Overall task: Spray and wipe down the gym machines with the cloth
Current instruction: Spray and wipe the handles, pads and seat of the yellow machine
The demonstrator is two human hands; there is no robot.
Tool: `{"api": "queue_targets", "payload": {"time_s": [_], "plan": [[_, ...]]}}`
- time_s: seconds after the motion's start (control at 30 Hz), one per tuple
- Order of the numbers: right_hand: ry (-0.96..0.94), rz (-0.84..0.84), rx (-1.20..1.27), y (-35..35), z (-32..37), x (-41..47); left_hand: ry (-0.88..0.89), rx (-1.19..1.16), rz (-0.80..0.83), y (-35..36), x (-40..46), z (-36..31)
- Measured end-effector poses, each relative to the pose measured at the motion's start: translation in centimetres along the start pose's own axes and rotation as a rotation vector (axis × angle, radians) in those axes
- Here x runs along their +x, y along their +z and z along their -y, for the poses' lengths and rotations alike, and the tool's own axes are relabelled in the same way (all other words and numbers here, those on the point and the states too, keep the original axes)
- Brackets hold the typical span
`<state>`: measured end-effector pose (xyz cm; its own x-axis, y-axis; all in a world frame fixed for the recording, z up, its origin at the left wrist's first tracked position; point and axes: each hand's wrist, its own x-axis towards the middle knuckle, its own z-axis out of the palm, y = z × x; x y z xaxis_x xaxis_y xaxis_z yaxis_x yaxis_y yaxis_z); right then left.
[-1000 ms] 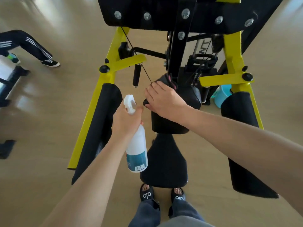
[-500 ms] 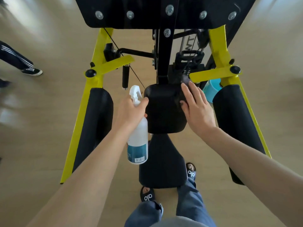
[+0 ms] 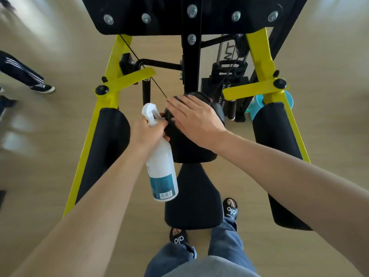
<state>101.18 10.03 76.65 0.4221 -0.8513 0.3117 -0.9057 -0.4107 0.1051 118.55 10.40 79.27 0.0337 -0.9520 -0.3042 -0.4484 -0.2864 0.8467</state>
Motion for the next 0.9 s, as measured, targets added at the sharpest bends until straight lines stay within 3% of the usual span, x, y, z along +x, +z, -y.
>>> {"api": "queue_targets", "payload": {"time_s": [0.13, 0.37, 0.53, 0.67, 0.77, 0.9], "plan": [[0.035, -0.066, -0.009, -0.3, -1.1, -1.2, -0.026, 0.003, 0.0, 0.0, -0.3, -0.3], [0.566, -0.208, 0.167, 1.4, 0.1, -4.5, -0.076, 0.045, -0.017, 0.3, 0.5, 0.0], [0.998, -0.416, 0.598, 1.9, 2.6, -4.1, -0.096, 0.023, -0.005, 0.2, 0.6, 0.2], [1.442, -0.559, 1.163, 2.3, 3.0, -4.9, -0.076, 0.031, -0.002, 0.1, 0.7, 0.3], [1.761, -0.453, 1.518, 4.5, 2.7, -6.4, -0.053, 0.042, -0.006, 0.2, 0.8, 0.5], [1.773, -0.364, 1.53, 6.8, 2.0, -7.1, -0.048, 0.06, -0.006, 0.3, 0.7, 0.5]]}}
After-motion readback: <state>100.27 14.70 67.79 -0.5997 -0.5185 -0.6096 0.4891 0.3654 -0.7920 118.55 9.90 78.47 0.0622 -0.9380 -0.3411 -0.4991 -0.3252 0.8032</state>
